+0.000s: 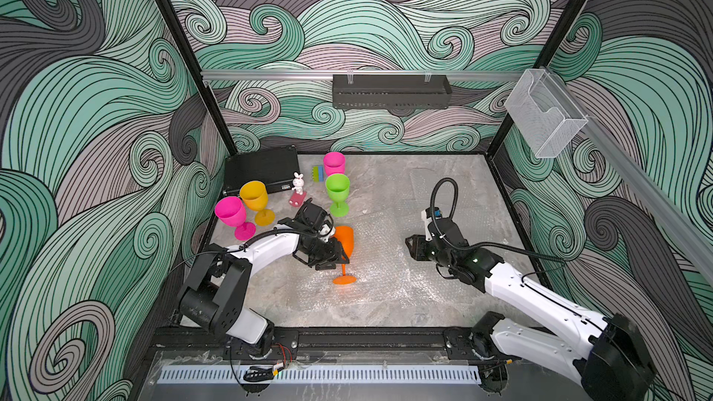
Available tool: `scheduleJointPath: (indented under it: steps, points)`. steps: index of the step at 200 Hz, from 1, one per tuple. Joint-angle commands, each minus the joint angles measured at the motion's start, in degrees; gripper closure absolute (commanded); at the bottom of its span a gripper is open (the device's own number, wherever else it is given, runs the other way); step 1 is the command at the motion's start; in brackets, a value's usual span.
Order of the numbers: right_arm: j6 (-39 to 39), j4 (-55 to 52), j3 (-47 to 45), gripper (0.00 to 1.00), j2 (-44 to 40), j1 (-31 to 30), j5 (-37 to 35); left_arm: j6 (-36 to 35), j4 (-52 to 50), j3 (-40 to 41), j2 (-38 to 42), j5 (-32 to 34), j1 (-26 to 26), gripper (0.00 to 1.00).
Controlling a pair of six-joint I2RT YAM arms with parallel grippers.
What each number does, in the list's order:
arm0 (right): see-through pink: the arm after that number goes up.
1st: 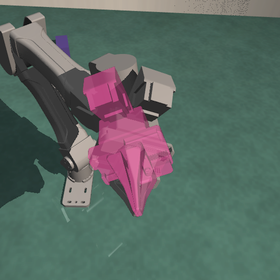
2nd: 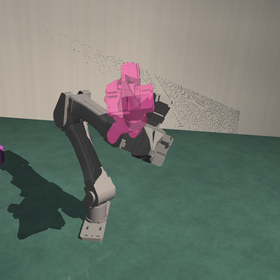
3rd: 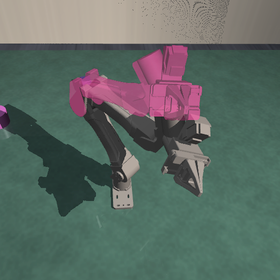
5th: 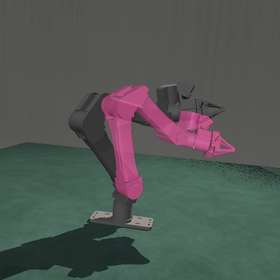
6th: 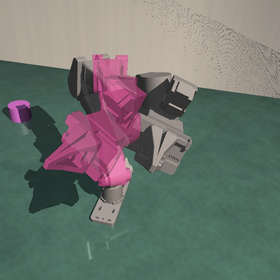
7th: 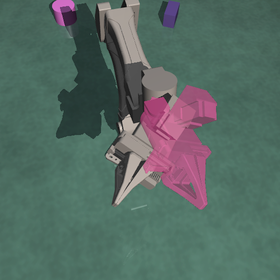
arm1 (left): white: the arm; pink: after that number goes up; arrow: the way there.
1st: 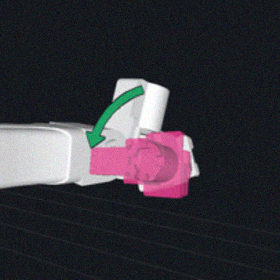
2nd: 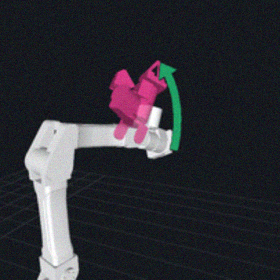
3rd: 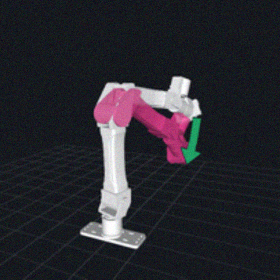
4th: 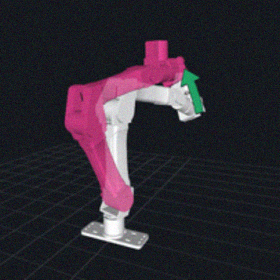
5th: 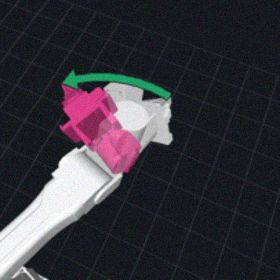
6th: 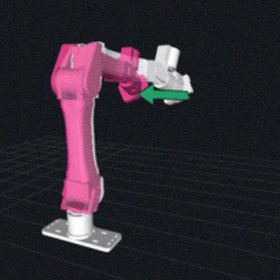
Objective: Unpack wine glasses from bubble wrap
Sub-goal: Unwrap the bubble wrap at the center of the board, then pick up the wine glass from the bubble wrap.
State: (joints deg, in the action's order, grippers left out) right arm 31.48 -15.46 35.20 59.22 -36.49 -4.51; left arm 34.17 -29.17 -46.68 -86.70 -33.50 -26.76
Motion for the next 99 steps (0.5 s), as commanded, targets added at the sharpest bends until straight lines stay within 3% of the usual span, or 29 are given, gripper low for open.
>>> scheduleJointPath:
  steps: [1,40,99]
  points:
    - [-1.7,-2.5,1.2,0.54,0.0,0.7,-0.3,0.5,2.0,-0.5,-2.2,-1.3,-0.6,0.5]
    - [-1.4,-1.3,2.0,0.54,1.9,0.7,1.6,-1.4,1.7,-1.4,-5.5,-0.1,-1.2,0.56]
    - [-1.5,-0.9,2.2,0.54,3.3,0.7,2.8,-2.8,1.4,-2.6,-8.2,0.8,-2.6,0.74]
